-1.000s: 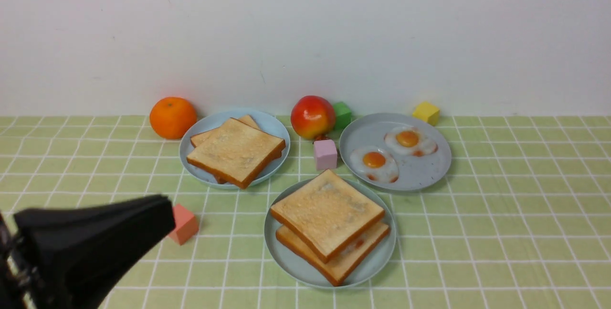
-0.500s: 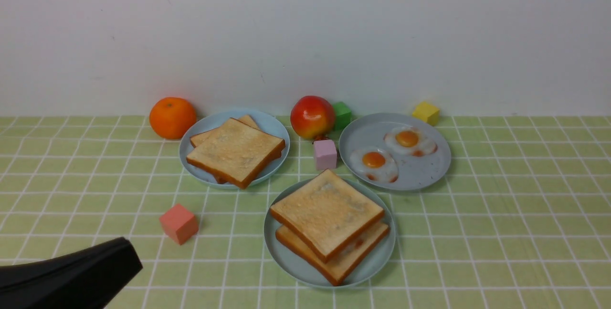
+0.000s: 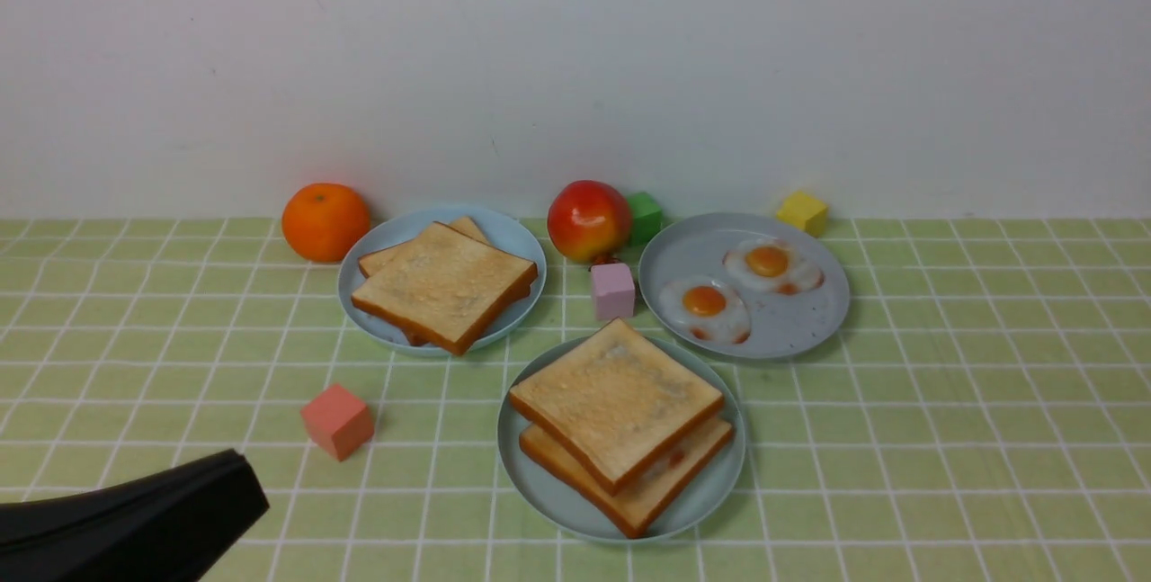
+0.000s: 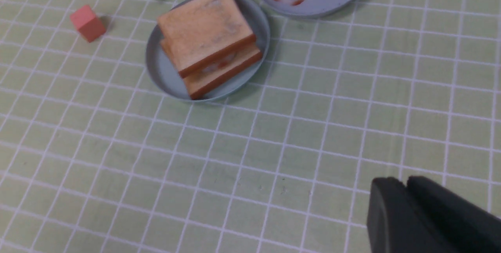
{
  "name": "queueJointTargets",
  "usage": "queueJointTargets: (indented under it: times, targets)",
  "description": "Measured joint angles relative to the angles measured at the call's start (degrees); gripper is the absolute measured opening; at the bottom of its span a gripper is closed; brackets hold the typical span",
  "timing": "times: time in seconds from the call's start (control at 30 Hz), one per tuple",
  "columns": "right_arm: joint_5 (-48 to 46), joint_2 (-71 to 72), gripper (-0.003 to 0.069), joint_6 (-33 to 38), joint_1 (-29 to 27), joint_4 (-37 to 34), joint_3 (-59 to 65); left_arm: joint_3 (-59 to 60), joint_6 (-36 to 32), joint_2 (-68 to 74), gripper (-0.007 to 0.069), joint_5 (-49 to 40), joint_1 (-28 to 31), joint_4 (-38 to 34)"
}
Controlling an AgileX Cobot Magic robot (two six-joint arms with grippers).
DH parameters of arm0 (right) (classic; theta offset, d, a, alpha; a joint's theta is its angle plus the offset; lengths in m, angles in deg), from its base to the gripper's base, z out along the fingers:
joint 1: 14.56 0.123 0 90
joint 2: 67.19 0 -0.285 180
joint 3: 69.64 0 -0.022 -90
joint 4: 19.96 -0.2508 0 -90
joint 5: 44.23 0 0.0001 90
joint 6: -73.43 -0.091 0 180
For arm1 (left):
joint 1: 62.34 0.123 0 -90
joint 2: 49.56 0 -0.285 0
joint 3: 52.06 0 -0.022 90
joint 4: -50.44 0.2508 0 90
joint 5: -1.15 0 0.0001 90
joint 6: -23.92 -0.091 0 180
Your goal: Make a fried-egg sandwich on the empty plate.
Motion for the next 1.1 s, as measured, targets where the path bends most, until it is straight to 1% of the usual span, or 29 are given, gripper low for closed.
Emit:
queueJointTargets:
  times: [0.07,0.13,0.2,0.23,0.27,0.3,0.33,0.37,0.4,0.47,0.5,0.57,0.6,1.1]
  targets:
    - [3.4,3.4,0.0026,4.1,-6.0,-1.8,4.0,0.0,0.0,0.0,-0.0013,0.0,0.0,0.0]
    - [11.1,6.8,-0.0005,9.0,-11.6,-3.1,9.3,0.0,0.0,0.0,-0.0013,0.0,0.0,0.0]
    - [21.5,11.4,-0.0012,14.9,-17.4,-4.8,18.2,0.0,0.0,0.0,-0.0013,0.0,0.0,0.0]
    - [29.6,14.2,-0.0013,17.4,-20.9,-6.1,24.2,0.0,0.0,0.0,-0.0013,0.0,0.0,0.0]
    - [30.7,14.7,-0.0013,17.7,-22.0,-6.3,25.1,0.0,0.0,0.0,-0.0013,0.0,0.0,0.0]
    - [37.5,18.5,-0.0012,19.1,-25.2,-8.1,33.0,0.0,0.0,0.0,-0.0013,0.0,0.0,0.0]
    - [39.2,19.0,-0.0012,19.2,-25.6,-8.3,34.0,0.0,0.0,0.0,-0.0013,0.0,0.0,0.0]
    - [43.8,22.3,-0.0012,19.6,-28.0,-9.8,40.3,0.0,0.0,0.0,-0.0013,0.0,0.0,0.0]
    - [46.2,24.5,-0.0012,19.7,-29.1,-10.8,44.3,0.0,0.0,0.0,-0.0013,0.0,0.0,0.0]
    - [49.0,28.6,-0.0012,19.8,-30.5,-12.3,51.7,0.0,0.0,0.0,-0.0013,0.0,0.0,0.0]
    - [49.0,28.9,-0.0012,19.8,-30.5,-12.3,52.3,0.0,0.0,0.0,-0.0013,0.0,0.0,0.0]
    - [50.2,30.8,-0.0012,19.8,-30.9,-12.7,58.2,0.0,0.0,0.0,-0.0013,0.0,0.0,0.0]
    - [49.4,30.9,-0.0012,19.7,-30.9,-12.8,59.2,0.0,0.0,0.0,-0.0011,0.0,0.0,0.0]
    - [49.7,31.0,-0.0013,18.9,-30.9,-13.6,59.2,0.0,0.0,0.0,0.0001,-0.2,0.0,0.0]
